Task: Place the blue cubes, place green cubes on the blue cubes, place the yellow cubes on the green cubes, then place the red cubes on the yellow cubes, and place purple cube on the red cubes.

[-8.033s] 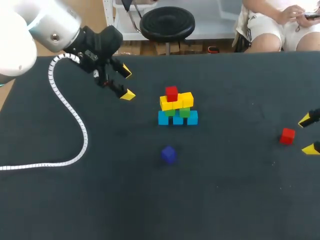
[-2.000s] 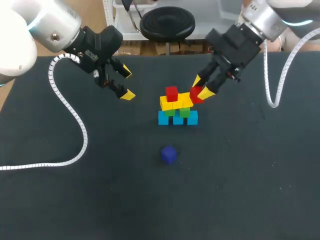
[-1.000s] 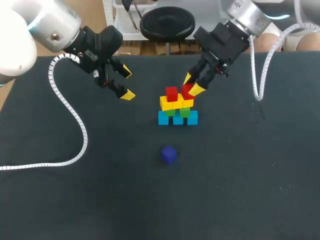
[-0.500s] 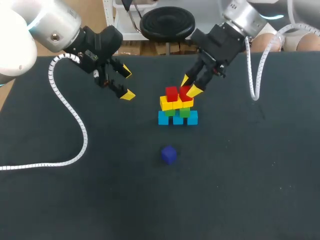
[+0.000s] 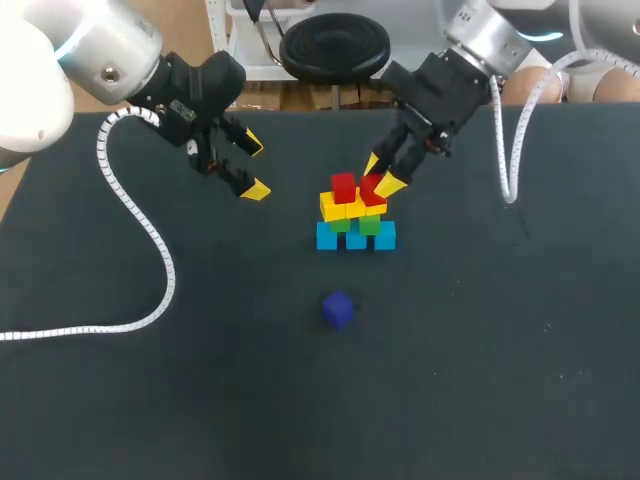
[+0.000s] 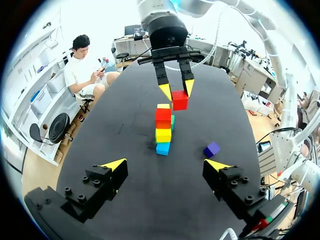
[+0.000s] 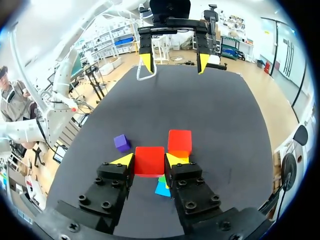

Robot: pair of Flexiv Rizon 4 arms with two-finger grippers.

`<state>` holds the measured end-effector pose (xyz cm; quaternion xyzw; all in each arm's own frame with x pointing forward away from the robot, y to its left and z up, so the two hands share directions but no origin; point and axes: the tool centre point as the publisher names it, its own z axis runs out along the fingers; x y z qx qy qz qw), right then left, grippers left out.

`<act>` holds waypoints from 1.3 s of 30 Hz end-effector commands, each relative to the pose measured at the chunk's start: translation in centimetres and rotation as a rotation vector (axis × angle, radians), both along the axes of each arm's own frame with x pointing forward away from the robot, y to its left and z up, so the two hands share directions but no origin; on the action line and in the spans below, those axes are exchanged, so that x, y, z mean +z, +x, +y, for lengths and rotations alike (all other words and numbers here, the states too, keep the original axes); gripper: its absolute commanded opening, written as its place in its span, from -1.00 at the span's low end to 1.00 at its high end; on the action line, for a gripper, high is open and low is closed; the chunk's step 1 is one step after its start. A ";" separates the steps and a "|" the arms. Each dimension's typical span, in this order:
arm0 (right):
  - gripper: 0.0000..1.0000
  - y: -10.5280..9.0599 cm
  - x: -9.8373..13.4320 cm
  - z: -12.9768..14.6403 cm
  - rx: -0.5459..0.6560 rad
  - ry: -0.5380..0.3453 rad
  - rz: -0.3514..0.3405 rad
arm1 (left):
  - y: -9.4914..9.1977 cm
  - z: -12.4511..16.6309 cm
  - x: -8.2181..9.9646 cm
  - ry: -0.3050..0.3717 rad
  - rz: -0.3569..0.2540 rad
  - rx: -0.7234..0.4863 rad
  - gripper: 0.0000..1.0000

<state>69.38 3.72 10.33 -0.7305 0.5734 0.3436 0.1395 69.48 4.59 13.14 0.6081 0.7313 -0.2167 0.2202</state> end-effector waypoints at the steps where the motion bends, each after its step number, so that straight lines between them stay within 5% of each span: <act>1: -1.00 0.1 0.0 0.0 -0.001 -0.003 0.002 | 0.2 0.0 0.0 -0.001 0.002 -0.004 1.00; 39: -1.00 1.1 -0.8 0.5 -0.028 -0.014 0.029 | 0.2 0.0 0.0 -0.001 0.002 -0.004 1.00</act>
